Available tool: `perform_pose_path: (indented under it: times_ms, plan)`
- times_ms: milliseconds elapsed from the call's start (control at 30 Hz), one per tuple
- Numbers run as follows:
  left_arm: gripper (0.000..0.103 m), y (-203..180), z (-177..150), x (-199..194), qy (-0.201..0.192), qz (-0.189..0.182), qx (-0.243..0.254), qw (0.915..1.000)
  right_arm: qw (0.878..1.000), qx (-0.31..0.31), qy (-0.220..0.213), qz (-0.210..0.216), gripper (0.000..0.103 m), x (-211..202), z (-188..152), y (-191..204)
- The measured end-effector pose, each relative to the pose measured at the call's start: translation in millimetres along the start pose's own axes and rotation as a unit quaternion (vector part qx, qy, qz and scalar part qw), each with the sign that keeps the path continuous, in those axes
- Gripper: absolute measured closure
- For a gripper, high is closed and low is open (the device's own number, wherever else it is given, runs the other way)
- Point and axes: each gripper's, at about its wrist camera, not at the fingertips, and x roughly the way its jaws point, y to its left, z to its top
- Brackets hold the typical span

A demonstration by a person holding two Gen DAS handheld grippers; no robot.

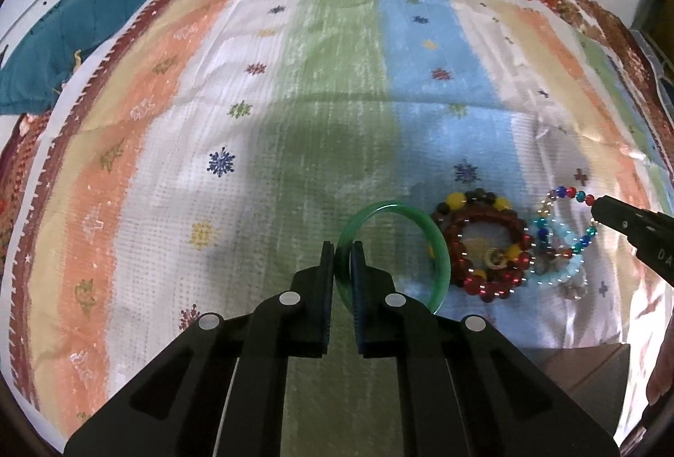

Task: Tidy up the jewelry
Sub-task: 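Lift and carry both held bracelets over the silver tin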

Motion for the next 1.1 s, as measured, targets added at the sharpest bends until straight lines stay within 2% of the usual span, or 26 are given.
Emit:
perform_pose_path:
  times_ms: [133, 267, 533, 667, 1100]
  plan:
    - [0.096, -6, -1, -14, -0.011, -0.004, 0.008, 0.9999, 1.0, -0.008, -0.013, 0.004, 0.093, -15, -2, 8]
    - [0.095, -15, -4, -32, -0.034, 0.012, 0.031, 0.9989, 1.0, -0.014, -0.026, 0.009, 0.093, -29, -3, 15]
    - [0.095, -20, -6, -54, -0.048, 0.0, 0.031, 0.9984, 0.999, -0.016, -0.045, 0.016, 0.093, -53, -9, 23]
    - [0.095, -24, -15, -69, -0.063, 0.005, 0.036, 0.9974, 0.998, -0.017, -0.055, 0.021, 0.093, -67, -13, 26]
    - [0.095, -35, -32, -101, -0.082, -0.019, 0.04, 0.9957, 0.995, -0.033, -0.087, 0.021, 0.093, -103, -32, 38]
